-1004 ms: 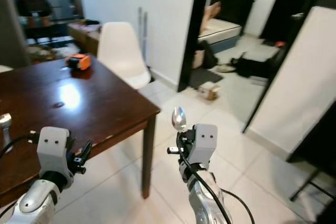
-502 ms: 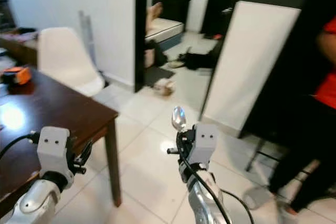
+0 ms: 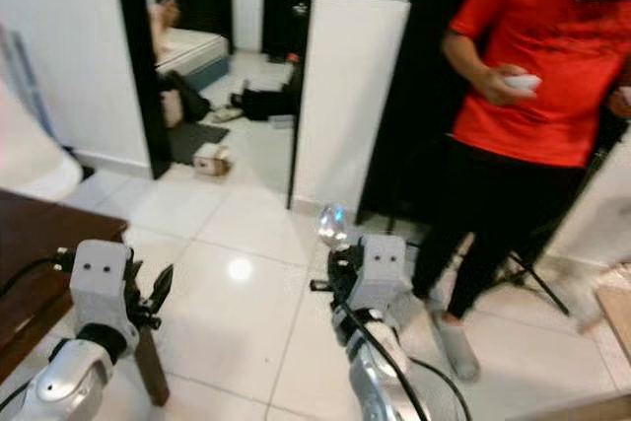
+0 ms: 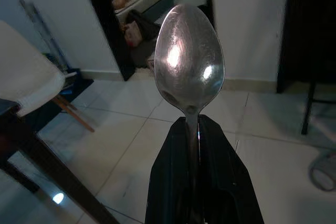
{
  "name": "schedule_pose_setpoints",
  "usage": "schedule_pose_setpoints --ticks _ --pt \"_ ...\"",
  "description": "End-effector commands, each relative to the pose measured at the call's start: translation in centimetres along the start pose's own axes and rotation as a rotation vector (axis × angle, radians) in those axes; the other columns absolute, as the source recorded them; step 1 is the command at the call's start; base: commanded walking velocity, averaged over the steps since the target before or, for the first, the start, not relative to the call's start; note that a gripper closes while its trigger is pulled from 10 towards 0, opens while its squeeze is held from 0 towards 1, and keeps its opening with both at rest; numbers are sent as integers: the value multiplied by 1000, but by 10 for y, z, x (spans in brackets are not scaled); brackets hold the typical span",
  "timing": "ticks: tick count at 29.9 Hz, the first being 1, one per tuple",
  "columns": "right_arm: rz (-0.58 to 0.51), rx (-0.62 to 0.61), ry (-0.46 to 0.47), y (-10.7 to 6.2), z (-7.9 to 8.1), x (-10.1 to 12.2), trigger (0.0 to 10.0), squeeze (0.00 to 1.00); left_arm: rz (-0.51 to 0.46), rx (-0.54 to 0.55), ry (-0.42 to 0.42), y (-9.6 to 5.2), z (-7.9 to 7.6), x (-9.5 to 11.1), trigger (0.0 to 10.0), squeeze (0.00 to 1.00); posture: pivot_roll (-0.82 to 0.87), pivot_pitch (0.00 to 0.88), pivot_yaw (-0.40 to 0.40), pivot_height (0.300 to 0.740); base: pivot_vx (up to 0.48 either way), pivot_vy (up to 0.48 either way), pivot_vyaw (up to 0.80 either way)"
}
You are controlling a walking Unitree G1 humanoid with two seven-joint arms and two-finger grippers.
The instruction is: Setting the table
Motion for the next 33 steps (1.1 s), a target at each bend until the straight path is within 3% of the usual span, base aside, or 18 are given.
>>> schedule_pose_setpoints --ticks 1,33 --pt "9 -14 -4 -2 -4 -2 10000 0 14 -5 -6 -1 -2 -3 10000 0 49 84 46 740 0 0 -800" --pt "8 -5 -10 0 -3 -1 10000 0 12 -8 -8 -1 -3 -4 10000 0 47 78 39 740 0 0 -800"
Point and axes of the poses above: a point about 5 cm out from each wrist's last joint towards the gripper, its own y axis pointing out of the wrist towards the gripper, its own x axis along the axis of the wrist's last joint, z = x × y, the point moved 1 cm from there along y, pointing out of the wrist towards the gripper, and after that the axes turned 7 degrees about -y, right-handed, at the moved point
